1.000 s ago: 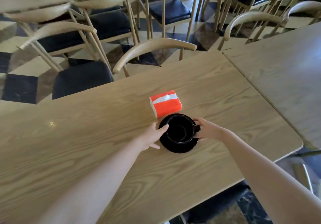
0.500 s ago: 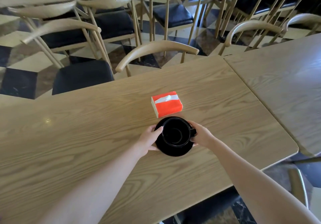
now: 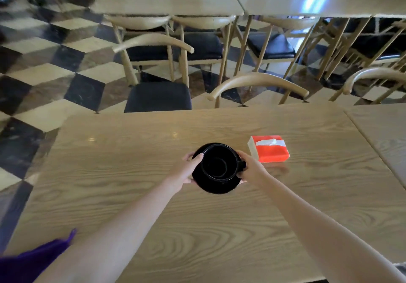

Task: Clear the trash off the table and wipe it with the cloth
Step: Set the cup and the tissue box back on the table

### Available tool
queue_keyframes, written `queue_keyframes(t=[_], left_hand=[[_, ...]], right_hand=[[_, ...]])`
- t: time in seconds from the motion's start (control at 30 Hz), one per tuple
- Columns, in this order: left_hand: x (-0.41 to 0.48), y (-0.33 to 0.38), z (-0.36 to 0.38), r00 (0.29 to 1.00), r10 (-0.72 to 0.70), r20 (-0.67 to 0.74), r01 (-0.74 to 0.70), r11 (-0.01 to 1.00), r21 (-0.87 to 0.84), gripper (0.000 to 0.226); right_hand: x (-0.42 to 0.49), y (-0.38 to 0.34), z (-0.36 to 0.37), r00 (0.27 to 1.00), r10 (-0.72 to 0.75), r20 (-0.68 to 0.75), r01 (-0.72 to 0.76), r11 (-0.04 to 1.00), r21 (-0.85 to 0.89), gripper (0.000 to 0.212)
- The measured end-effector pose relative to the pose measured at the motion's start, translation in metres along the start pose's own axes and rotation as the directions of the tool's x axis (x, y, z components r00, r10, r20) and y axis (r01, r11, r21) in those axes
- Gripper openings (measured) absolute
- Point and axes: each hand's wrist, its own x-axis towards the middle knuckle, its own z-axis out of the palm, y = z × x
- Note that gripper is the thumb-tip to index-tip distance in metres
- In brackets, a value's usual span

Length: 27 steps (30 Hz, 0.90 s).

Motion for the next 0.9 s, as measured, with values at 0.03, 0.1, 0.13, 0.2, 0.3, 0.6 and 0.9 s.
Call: queue_keyframes(t=[0.03, 0.1, 0.13, 0.2, 0.3, 0.6, 0.9], left_hand=[[-0.001, 0.001, -0.018, 1.0, 0.002, -0.026, -0.002, 1.0, -0.016, 0.043], [-0.003, 0.003, -0.057, 0.997, 0.004, -0.072, -0.007, 0.999, -0.041, 0.047], [-0.004, 0.003, -0.076, 0.996, 0.004, -0.094, -0.009, 0.999, -0.05, 0.05], [-0.005, 0.001, -0.116, 0.989, -0.001, -0.146, -0.008, 0.998, -0.065, 0.052], [-0.004, -0.001, -0.175, 0.978, -0.01, -0.207, -0.007, 0.997, -0.08, 0.054], [0.013, 0.019, -0.334, 0.955, 0.041, -0.295, -0.058, 0.997, -0.046, 0.048], [0.057, 0.03, -0.415, 0.952, 0.046, -0.302, -0.029, 0.998, 0.063, 0.04]], right_hand=[[0.008, -0.013, 0.011, 1.0, -0.026, 0.013, 0.026, 1.0, 0.006, 0.075], [0.024, -0.041, 0.035, 0.998, -0.05, 0.041, 0.048, 0.998, 0.039, 0.074], [0.033, -0.055, 0.048, 0.997, -0.051, 0.06, 0.048, 0.997, 0.053, 0.074], [0.05, -0.085, 0.076, 0.992, -0.063, 0.107, 0.057, 0.997, 0.058, 0.073], [0.072, -0.131, 0.12, 0.981, -0.103, 0.164, 0.096, 0.994, 0.051, 0.071], [0.148, -0.247, 0.226, 0.957, -0.135, 0.255, 0.098, 0.983, 0.154, 0.072], [0.197, -0.294, 0.283, 0.962, -0.106, 0.253, 0.06, 0.982, 0.182, 0.075]])
